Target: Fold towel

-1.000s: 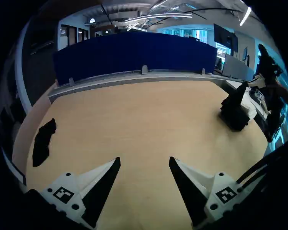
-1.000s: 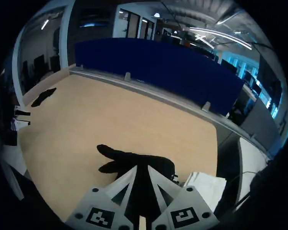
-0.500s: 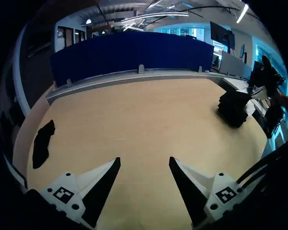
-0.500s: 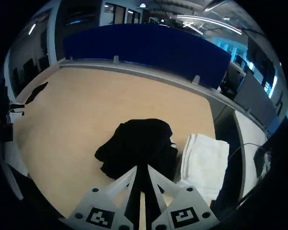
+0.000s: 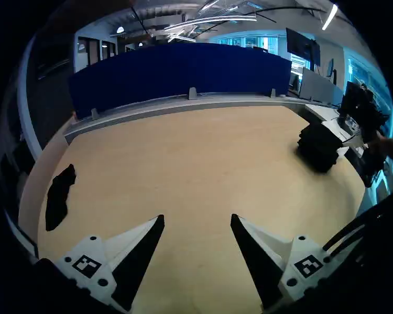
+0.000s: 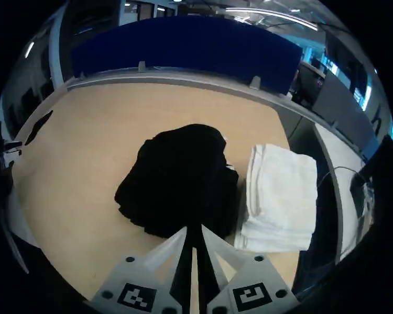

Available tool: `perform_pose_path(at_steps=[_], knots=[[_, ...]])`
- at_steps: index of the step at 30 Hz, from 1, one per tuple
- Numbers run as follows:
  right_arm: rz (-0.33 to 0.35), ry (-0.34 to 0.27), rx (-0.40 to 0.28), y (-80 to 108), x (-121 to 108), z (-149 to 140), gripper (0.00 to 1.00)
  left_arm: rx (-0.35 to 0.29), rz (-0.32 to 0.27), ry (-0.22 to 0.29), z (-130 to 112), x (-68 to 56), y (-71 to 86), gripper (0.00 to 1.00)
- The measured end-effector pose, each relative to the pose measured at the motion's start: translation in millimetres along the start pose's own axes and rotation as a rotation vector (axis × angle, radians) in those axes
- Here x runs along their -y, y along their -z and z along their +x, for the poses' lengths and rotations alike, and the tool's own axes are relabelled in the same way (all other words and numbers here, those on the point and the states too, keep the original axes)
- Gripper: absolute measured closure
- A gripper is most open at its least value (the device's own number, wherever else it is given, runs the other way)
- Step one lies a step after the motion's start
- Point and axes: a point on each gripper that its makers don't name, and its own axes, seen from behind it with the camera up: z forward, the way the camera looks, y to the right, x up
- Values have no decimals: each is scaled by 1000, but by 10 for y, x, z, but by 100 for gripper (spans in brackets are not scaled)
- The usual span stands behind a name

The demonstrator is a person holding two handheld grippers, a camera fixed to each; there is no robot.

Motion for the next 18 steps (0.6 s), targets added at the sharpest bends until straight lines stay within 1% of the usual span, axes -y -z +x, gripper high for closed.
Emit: perform_pose_path(at_steps=[12, 18], knots=[[-22, -65, 49, -312, -41, -322, 96, 6, 7, -20, 19, 0, -6, 6], [-28, -89, 55, -394, -32, -377, 96, 4, 4, -20, 51, -20, -3, 6]])
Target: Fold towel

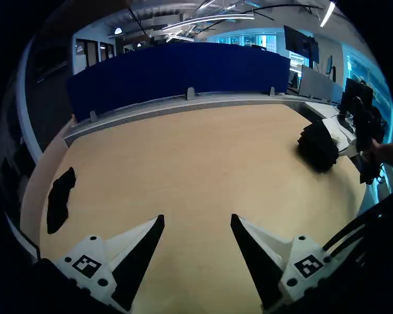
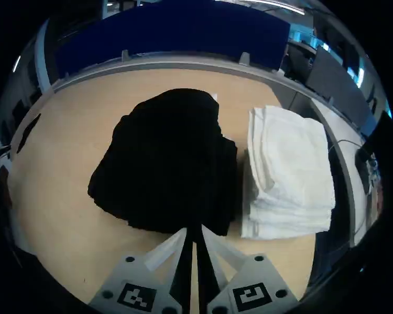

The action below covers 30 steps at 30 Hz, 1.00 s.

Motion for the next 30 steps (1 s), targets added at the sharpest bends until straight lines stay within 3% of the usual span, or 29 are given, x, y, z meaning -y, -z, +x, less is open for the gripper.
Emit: perform_pose_path(at_steps=[10, 13, 18, 24, 28, 30], knots=[[-8, -11, -37, 93, -10, 75, 87, 1, -4, -3, 17, -32, -15, 6], [-13, -13, -55, 137, -14, 102, 71, 0, -6, -6, 23, -40, -18, 6], [-16, -18, -75, 219, -5, 135, 33, -2, -8, -8, 34, -41, -24, 6], [-31, -11, -90, 299, -24, 161, 10, -2, -11, -3, 23, -39, -26, 6], [-36, -9, -107, 336, -19, 219, 0, -2, -13, -6, 11, -45, -27, 6], [-37, -7, -116, 359, -11, 254, 0, -2, -13, -7, 4, -46, -27, 6]])
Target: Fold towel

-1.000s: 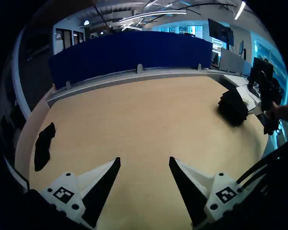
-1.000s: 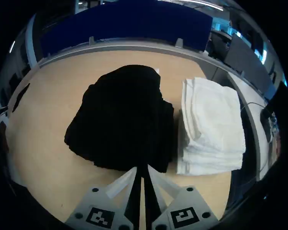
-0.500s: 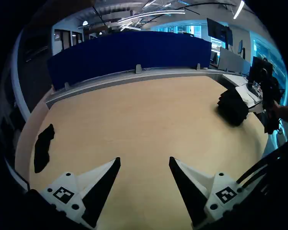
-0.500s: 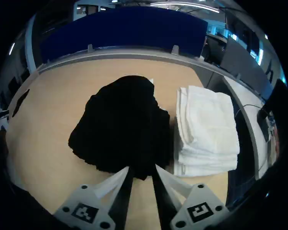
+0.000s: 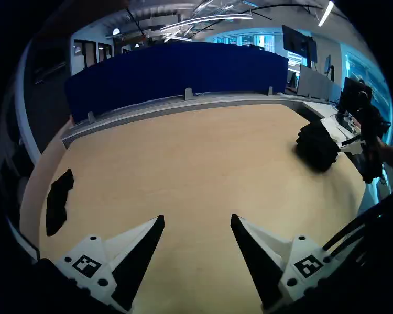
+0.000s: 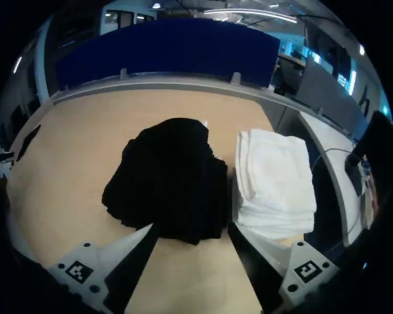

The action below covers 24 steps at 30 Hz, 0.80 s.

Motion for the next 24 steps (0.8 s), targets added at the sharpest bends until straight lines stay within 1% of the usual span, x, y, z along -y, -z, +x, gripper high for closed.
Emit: perform_pose_path(at_steps=[9, 12, 15, 21, 24], knots=[[21, -17, -57, 97, 142, 212, 0, -5, 3, 7, 2, 24, -2, 6], [24, -21, -72, 80, 203, 279, 0, -4, 4, 8, -3, 35, -2, 6], [33, -23, -80, 34, 299, 345, 0, -5, 7, 9, -2, 49, 2, 6], [52, -23, -92, -125, 522, 466, 0, -3, 13, 14, -16, 91, 5, 6], [56, -20, -88, -200, 588, 473, 0, -4, 16, 15, -22, 110, 16, 6]])
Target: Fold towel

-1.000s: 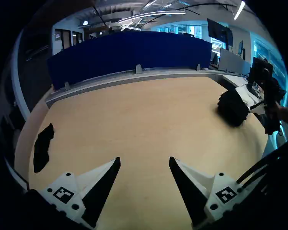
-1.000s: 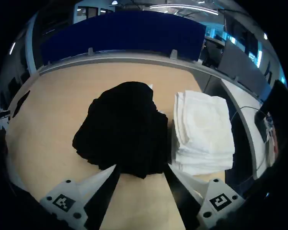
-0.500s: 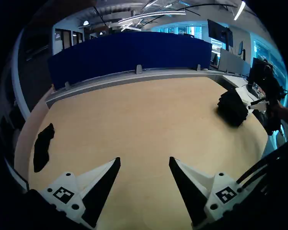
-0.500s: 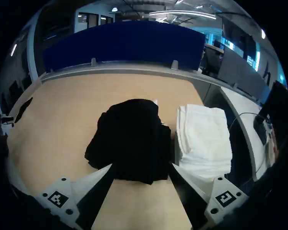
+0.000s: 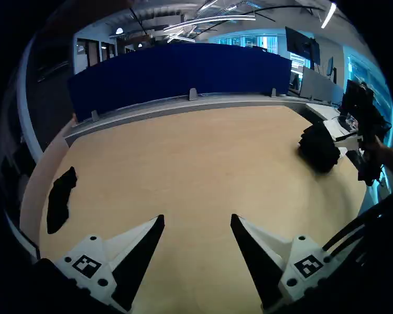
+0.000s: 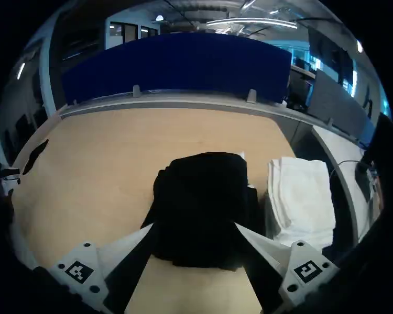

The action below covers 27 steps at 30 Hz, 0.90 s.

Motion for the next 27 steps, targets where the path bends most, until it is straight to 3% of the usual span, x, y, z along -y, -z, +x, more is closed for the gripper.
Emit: perform_pose_path(at_steps=[15, 21, 27], knots=[[-57, 5, 85, -249, -144, -464, 0, 9, 12, 4, -53, 63, 22, 6], [-53, 5, 85, -254, -147, -462, 0, 8, 12, 5, -40, 82, 21, 6], [-46, -5, 30, -152, -109, -198, 0, 6, 15, 8, -20, 108, 3, 6]])
